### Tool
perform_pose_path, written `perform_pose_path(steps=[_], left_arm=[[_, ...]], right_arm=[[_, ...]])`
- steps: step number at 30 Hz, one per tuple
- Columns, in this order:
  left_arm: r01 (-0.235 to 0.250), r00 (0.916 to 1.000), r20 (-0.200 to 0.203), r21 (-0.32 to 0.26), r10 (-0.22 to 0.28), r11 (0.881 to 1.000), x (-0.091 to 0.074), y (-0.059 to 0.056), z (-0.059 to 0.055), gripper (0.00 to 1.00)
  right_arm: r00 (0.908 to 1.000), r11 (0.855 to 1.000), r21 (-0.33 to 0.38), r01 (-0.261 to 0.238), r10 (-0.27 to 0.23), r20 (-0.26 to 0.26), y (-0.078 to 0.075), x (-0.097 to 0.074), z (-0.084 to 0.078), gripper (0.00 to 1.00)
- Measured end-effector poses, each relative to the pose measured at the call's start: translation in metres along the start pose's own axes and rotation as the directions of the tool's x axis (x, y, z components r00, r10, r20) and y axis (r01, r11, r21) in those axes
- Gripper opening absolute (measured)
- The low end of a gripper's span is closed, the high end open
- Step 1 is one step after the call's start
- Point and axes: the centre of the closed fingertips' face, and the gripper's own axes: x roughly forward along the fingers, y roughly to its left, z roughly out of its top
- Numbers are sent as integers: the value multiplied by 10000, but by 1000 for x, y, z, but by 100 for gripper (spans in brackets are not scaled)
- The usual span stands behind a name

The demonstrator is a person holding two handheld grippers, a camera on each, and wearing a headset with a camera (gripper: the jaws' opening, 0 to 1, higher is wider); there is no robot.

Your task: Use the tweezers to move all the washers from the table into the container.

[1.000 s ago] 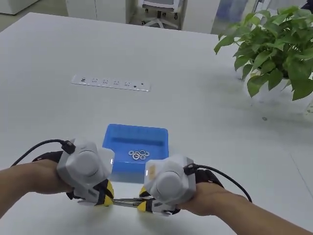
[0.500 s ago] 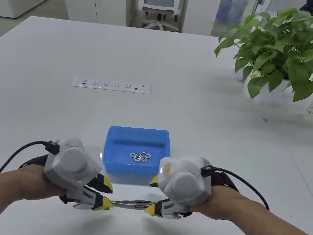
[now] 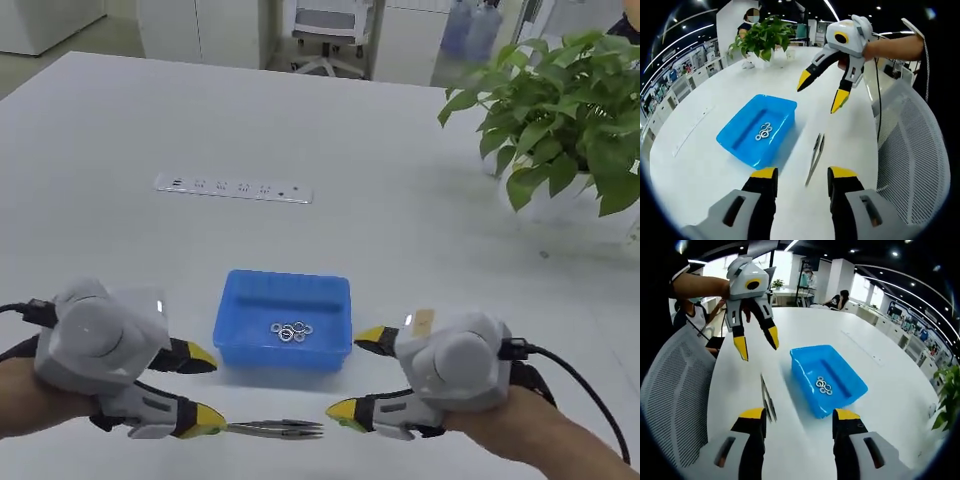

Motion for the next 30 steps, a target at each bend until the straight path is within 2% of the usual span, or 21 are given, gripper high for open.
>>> perform_pose_path(steps=[3,6,10,13,18,23,30], left_arm=[[-258,9995,173,-156,260,9995,-7,4,4,57],[-361,9981,496,-317,376,9988,-14,6,8,67],[-448,9965,690,-412,475,9981,-21,9,10,78],[-422,9950,892,-332,450,9986,-24,7,14,84],[-329,9945,982,-273,355,9991,-24,6,16,95],[-194,9968,769,-36,196,9998,-22,5,14,99],[-116,9967,808,34,113,9999,-23,7,17,99]], right_arm=[[9996,9989,408,228,-234,141,-9,-11,-5,63],[9990,9975,597,371,-384,214,-13,-19,-9,72],[9981,9954,847,457,-489,364,-17,-26,-13,80],[9983,9942,977,452,-485,318,-18,-28,-17,87],[9991,9943,1019,304,-333,271,-16,-29,-20,96],[9998,9952,972,-128,116,134,-6,-27,-25,100],[9999,9961,879,-52,44,97,-7,-30,-25,100]])
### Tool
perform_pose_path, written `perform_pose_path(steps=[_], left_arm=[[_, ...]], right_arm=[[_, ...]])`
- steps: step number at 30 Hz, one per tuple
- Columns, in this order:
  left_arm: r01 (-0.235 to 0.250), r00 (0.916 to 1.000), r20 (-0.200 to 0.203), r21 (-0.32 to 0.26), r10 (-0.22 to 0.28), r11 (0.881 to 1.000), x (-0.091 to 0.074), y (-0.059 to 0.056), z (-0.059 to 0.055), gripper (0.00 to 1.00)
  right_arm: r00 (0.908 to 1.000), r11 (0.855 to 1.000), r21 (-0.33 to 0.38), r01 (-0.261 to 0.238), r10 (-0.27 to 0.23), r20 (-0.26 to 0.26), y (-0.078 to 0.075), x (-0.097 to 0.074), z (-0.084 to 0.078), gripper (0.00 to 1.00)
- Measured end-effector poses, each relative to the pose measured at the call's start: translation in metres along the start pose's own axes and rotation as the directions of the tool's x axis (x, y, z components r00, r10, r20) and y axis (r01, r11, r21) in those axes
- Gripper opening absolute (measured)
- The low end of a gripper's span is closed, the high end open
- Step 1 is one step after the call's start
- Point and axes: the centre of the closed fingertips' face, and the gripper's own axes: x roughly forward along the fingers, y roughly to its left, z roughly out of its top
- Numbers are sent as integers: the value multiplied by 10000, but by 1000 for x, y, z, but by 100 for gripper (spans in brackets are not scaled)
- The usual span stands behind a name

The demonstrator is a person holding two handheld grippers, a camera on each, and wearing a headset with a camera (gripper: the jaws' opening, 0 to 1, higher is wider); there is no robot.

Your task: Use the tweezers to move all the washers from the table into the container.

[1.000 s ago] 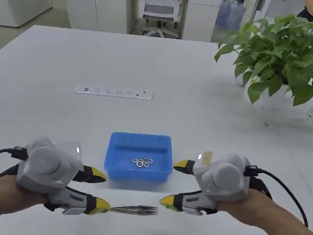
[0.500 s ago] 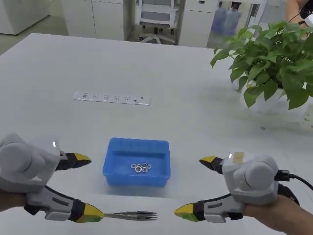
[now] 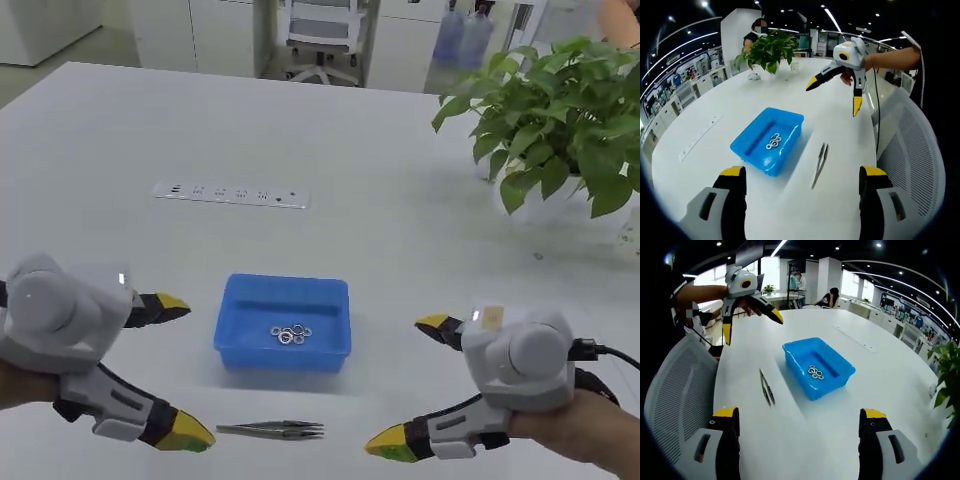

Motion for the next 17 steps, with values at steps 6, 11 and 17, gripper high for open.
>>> perform_pose_path(steps=[6,11,17], left_arm=[[39,10000,-85,65,-39,10000,-1,0,-2,99],[22,9999,-115,110,-20,9999,-2,1,-3,99],[40,9999,-129,146,-38,9999,-4,0,-3,99]], right_arm=[[10000,10000,-35,51,-51,5,-2,-2,0,100],[10000,10000,-70,68,-68,-5,-2,-3,1,100],[10000,9999,-94,70,-71,-44,-2,-4,1,100]])
